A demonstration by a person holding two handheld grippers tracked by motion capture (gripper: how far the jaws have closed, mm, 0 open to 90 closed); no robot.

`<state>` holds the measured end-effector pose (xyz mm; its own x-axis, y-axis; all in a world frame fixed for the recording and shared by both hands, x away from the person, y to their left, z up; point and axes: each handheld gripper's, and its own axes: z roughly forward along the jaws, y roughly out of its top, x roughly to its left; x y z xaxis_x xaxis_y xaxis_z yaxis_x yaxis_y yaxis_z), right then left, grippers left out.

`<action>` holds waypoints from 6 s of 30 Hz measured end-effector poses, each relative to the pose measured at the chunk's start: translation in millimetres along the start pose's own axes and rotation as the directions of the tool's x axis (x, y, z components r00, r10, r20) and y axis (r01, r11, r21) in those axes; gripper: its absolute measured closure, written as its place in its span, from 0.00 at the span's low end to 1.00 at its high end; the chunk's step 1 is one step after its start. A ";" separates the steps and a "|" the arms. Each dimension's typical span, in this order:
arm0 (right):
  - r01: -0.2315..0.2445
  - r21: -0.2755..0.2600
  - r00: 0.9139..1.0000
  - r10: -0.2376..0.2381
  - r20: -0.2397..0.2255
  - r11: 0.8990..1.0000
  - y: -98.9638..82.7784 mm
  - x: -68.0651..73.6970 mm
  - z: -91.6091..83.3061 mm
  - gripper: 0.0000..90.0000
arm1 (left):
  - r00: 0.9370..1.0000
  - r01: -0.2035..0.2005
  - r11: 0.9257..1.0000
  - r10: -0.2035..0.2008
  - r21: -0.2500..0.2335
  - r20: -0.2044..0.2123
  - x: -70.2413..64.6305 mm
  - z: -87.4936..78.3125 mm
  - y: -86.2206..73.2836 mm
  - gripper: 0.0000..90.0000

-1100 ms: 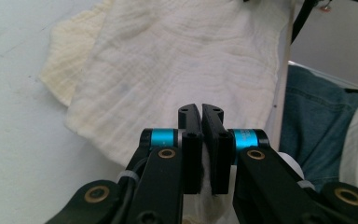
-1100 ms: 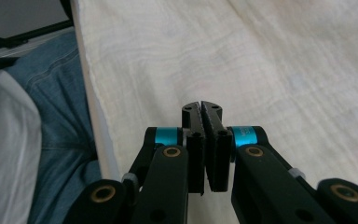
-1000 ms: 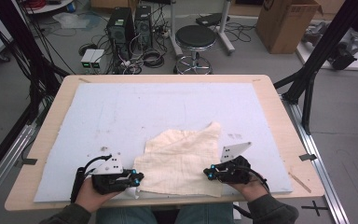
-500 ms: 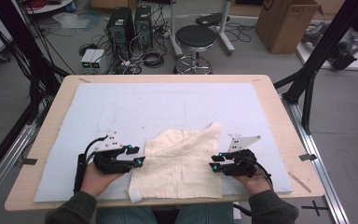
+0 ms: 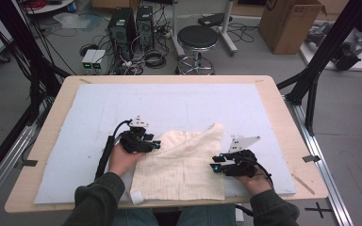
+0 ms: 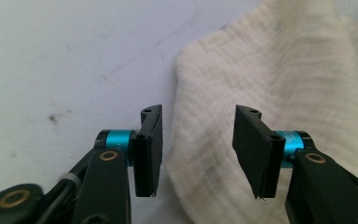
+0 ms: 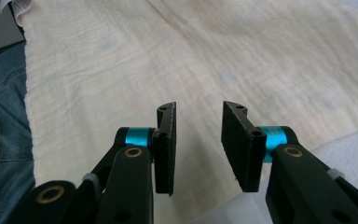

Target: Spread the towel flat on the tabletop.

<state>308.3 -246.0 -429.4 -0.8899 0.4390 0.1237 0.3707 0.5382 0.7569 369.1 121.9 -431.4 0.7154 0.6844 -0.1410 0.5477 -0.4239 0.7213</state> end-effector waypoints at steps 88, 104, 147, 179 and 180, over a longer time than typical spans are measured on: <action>-0.280 0.074 0.943 0.260 0.209 0.957 67.5 -138.0 53.4 0.70 | 0.988 0.064 0.979 -0.089 -0.191 -0.126 60.3 -24.8 8.1 0.97; -0.268 0.047 0.944 0.252 0.212 0.962 83.3 -133.9 50.2 0.93 | 0.969 0.115 0.976 -0.151 -0.186 -0.194 86.8 -23.0 17.3 0.97; -0.259 -0.139 0.959 0.272 0.082 0.956 112.3 -121.5 25.6 0.93 | 0.977 0.140 0.948 -0.180 -0.285 -0.118 85.7 -62.7 4.1 0.97; -0.147 -0.133 0.989 0.148 0.000 0.980 94.1 -71.4 -4.1 0.93 | 0.997 0.036 0.965 -0.054 -0.258 -0.062 40.0 -92.6 -33.9 0.97; -0.147 -0.135 0.989 0.148 -0.002 0.980 93.5 -69.6 -5.0 0.93 | 0.997 0.031 0.966 -0.049 -0.256 -0.064 39.1 -93.3 -35.1 0.97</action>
<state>403.6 -229.8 -364.0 -0.8256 0.5128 0.2356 0.4583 0.3657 0.8101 337.4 218.9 -398.9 0.6583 0.7411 -0.1320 0.4403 -0.2369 0.8660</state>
